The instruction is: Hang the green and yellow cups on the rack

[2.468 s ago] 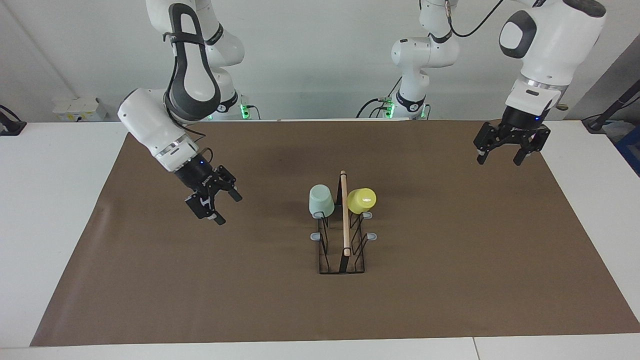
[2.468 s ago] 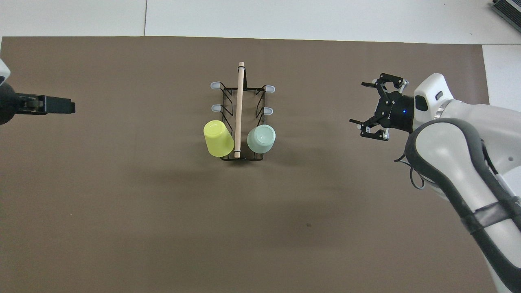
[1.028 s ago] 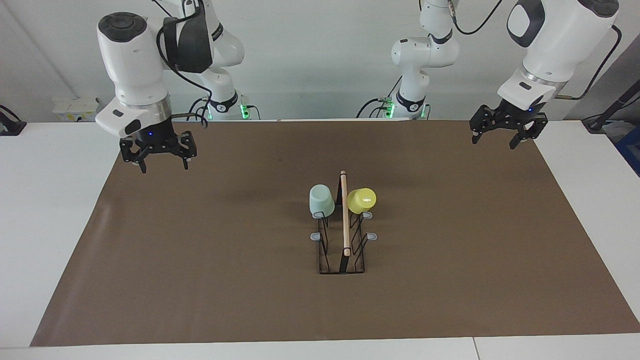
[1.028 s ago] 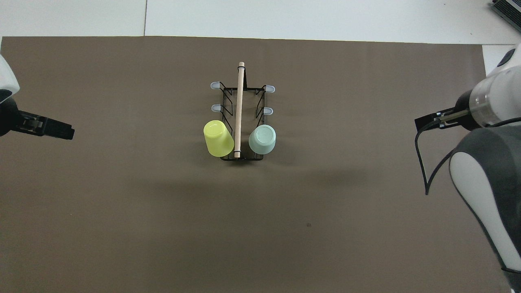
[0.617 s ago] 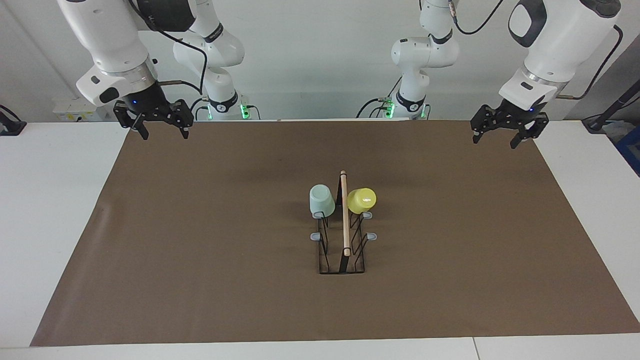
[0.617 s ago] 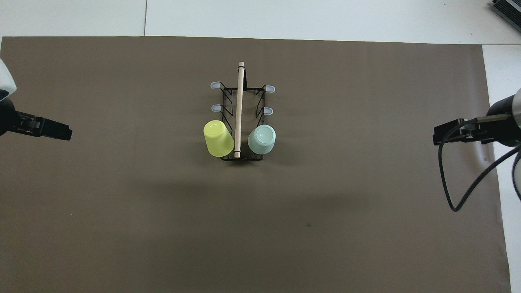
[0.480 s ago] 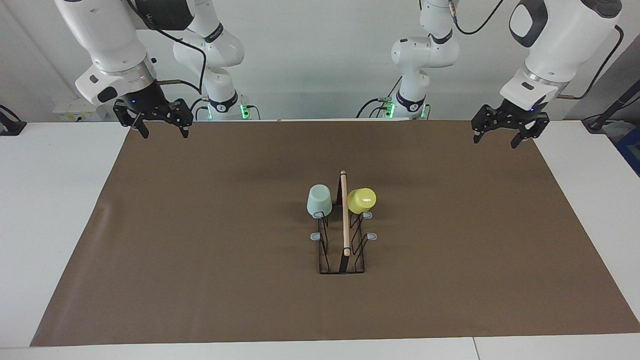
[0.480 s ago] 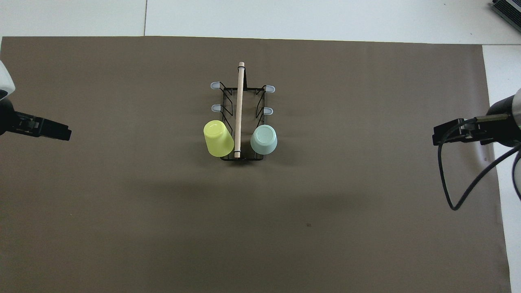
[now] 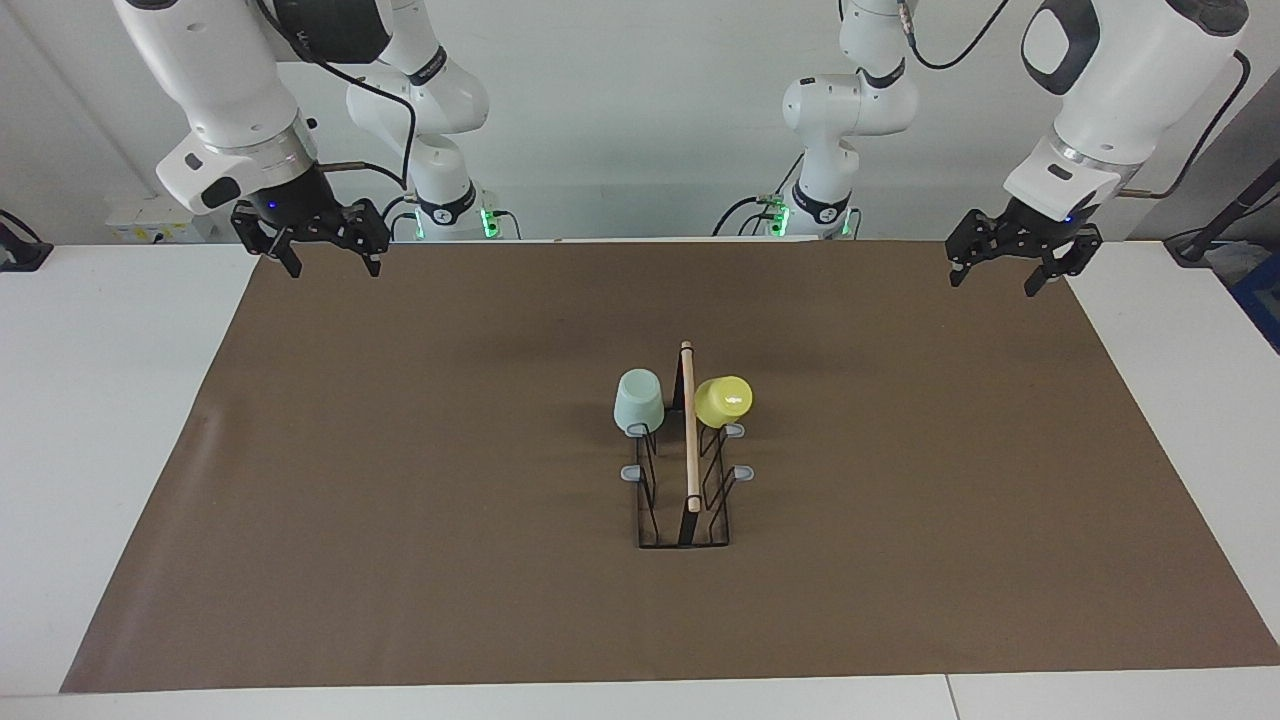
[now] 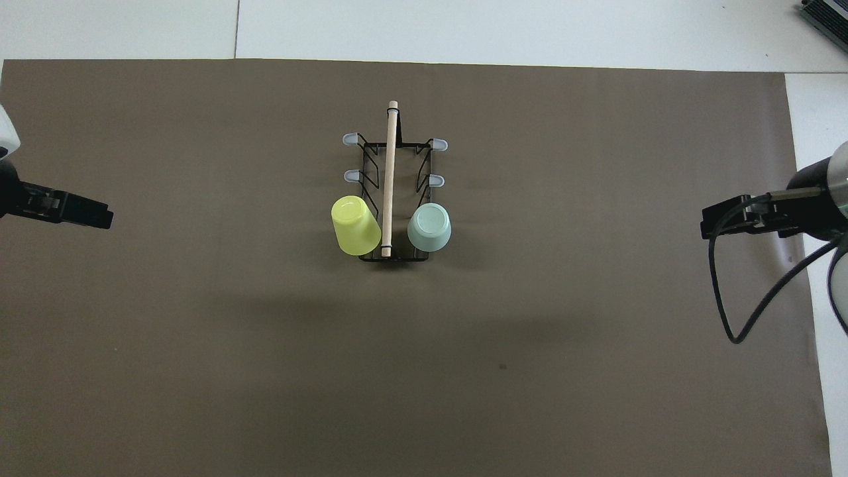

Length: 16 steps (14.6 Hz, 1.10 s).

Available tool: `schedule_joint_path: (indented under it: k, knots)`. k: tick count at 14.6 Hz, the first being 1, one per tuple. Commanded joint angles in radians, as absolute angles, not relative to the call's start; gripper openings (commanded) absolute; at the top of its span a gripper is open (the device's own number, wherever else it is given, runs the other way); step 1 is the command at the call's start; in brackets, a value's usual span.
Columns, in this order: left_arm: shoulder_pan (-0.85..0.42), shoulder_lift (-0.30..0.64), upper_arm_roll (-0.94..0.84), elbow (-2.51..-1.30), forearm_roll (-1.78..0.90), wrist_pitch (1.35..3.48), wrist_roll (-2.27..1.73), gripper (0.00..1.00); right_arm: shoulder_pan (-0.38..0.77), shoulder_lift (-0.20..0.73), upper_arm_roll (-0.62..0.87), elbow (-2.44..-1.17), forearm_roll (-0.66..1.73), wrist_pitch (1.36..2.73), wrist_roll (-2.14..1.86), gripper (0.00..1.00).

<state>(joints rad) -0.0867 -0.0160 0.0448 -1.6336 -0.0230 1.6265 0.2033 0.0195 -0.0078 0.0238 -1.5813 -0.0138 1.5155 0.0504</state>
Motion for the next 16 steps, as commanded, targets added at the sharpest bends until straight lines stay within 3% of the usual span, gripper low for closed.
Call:
schedule_joint_path:
  k: [1,16]
  knots:
    - [-0.095,-0.02,0.054,-1.62,-0.023,1.591,0.204,1.0,0.006,-0.011,0.028,-1.566,-0.012,1.488,0.055,1.0]
    - [-0.094,-0.037,0.054,-1.637,-0.015,1.578,0.152,1.0,0.0,-0.031,0.026,-1.611,0.005,1.517,0.055,1.0]
